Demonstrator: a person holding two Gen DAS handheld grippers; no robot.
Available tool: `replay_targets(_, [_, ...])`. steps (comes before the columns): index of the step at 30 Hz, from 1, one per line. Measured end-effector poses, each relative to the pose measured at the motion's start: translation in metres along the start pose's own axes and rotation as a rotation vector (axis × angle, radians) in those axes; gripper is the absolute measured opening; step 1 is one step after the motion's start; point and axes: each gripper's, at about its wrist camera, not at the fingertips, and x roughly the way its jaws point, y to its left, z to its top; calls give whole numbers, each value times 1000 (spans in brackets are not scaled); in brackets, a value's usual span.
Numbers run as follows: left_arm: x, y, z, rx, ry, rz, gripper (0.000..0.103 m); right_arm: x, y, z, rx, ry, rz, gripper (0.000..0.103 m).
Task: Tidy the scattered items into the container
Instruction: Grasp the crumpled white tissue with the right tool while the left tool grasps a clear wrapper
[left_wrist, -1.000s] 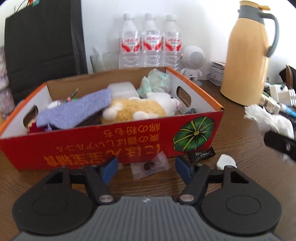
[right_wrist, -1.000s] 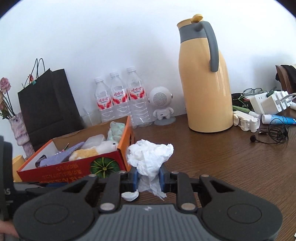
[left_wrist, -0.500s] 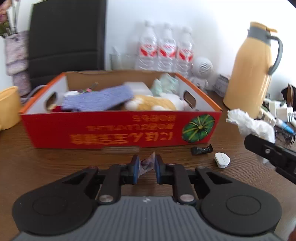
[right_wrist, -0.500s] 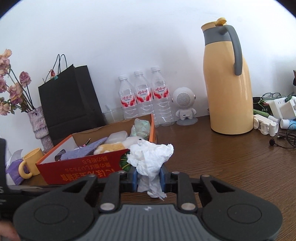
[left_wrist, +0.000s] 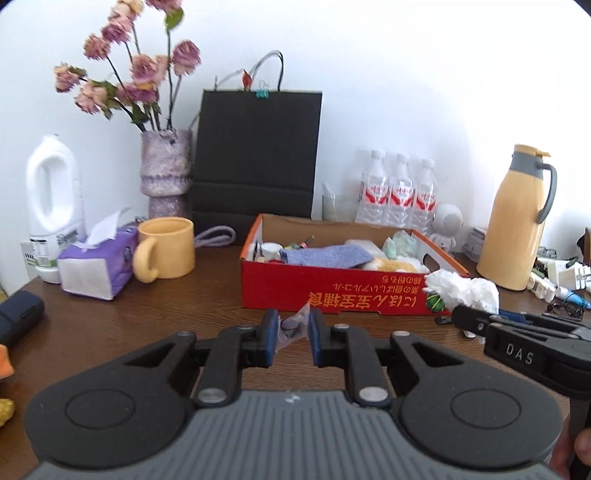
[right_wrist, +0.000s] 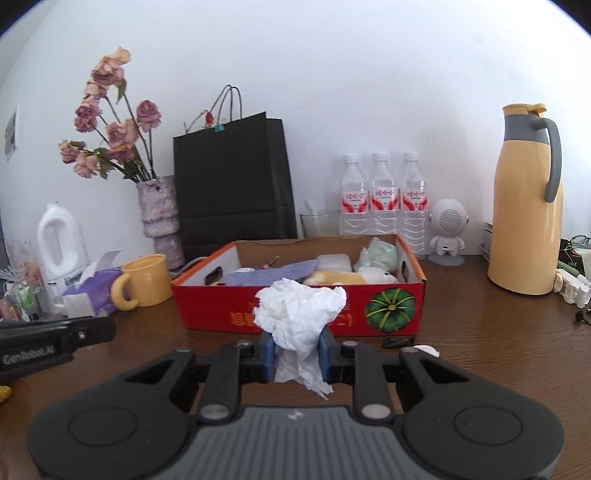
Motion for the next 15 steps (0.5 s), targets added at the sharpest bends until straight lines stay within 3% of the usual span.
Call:
replay_targets(7, [-56,4,-16,26,-85,-16,19,-64,40,-12,-54,-49,-13,22])
replay_targets(15, [-77,10,-15,15,-142,-25,19,-98,50,-8,-80,-92,-44,22])
